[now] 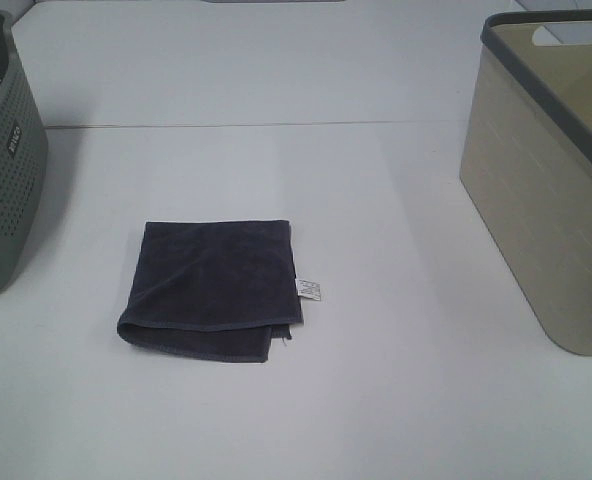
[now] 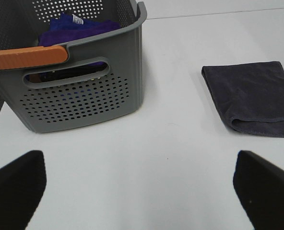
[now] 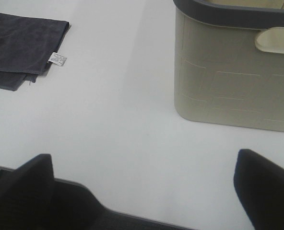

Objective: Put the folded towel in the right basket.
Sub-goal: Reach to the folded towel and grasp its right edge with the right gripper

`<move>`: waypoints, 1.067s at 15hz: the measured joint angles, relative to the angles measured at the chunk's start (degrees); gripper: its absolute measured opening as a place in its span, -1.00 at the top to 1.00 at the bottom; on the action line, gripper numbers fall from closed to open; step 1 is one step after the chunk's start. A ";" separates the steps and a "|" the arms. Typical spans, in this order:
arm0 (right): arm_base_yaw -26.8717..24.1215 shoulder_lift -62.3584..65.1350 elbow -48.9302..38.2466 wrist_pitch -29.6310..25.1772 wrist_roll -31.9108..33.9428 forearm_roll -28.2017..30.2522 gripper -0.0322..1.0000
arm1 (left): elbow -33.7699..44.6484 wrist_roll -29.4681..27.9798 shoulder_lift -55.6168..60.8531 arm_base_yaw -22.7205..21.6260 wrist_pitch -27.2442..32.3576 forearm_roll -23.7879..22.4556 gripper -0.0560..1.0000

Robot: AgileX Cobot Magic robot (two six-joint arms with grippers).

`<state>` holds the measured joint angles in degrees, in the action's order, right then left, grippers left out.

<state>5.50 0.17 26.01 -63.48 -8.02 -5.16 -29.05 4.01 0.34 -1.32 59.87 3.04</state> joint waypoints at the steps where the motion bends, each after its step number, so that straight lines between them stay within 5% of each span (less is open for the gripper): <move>1: 0.00 0.00 0.00 0.00 0.00 0.00 -0.95 | 0.00 0.00 0.00 0.00 0.00 0.00 -0.98; 16: 0.00 0.00 0.00 0.00 0.00 0.00 -0.95 | 0.00 0.00 0.00 -0.06 0.00 0.00 -0.98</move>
<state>5.50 0.17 26.01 -63.48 -8.02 -5.16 -29.05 4.01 0.34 -1.38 59.87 3.04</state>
